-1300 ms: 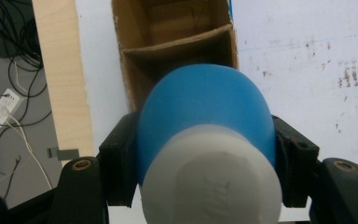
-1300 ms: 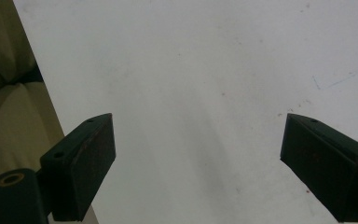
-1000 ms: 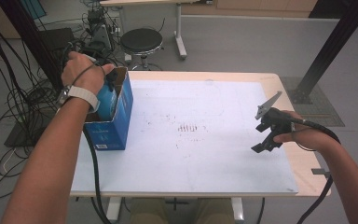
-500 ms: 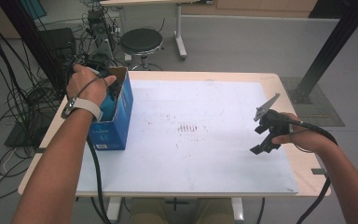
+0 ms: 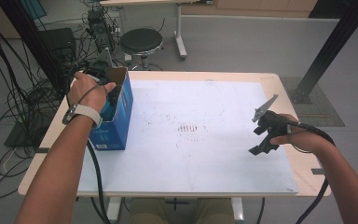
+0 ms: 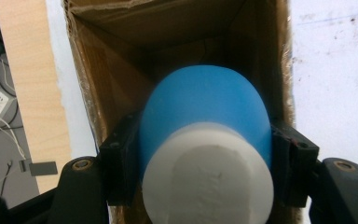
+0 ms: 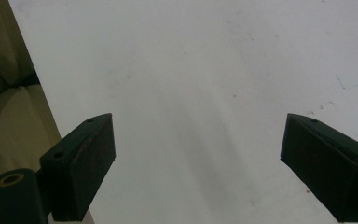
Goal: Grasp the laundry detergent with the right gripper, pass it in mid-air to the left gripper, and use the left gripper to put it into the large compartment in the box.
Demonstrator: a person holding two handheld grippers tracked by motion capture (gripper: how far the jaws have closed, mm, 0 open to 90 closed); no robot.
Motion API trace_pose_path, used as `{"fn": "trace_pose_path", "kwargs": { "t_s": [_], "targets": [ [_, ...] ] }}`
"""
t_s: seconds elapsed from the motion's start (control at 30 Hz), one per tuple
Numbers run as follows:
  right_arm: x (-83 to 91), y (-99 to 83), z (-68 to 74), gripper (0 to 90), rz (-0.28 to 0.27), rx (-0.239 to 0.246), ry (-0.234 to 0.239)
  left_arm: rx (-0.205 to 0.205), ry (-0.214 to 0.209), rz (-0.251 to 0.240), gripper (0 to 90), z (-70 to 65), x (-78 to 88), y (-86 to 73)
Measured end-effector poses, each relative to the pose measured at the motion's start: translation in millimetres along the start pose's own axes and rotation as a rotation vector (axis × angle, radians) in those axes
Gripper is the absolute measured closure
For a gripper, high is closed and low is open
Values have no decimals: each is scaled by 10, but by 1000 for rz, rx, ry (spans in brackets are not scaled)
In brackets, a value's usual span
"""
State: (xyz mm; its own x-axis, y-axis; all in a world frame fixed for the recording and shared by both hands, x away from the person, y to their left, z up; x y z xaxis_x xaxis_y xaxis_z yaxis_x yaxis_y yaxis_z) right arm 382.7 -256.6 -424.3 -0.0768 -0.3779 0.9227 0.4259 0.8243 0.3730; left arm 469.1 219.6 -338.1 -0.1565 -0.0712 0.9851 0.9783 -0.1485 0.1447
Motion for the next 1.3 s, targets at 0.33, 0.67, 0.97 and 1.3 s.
{"fn": "trace_pose_path", "kwargs": {
  "t_s": [0.33,0.67,0.97,1.3],
  "targets": [
    [-26,-15,-6,100,1,-7,5,-3,-10,13,375,10,-132,-20],
    [-41,-34,-11,100,0,-11,6,-7,-11,18,374,7,-137,-11],
    [-51,-34,-15,100,-2,-13,7,-9,-13,13,373,14,-145,-9],
    [-45,-12,-17,100,-2,-8,4,-12,-13,15,373,10,-142,-16]
  ]
}}
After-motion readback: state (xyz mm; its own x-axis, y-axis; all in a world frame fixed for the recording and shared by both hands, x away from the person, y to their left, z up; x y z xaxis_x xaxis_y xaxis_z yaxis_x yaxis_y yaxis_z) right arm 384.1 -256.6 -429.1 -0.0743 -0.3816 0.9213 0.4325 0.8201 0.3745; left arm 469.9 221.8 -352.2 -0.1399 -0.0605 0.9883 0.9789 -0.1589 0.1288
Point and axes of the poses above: each handheld gripper's, and its own axes: x roughly backward along the jaws, y roughly out of its top, z roughly to its left, the point moved 9 cm from there along -x, roughly forward along the jaws
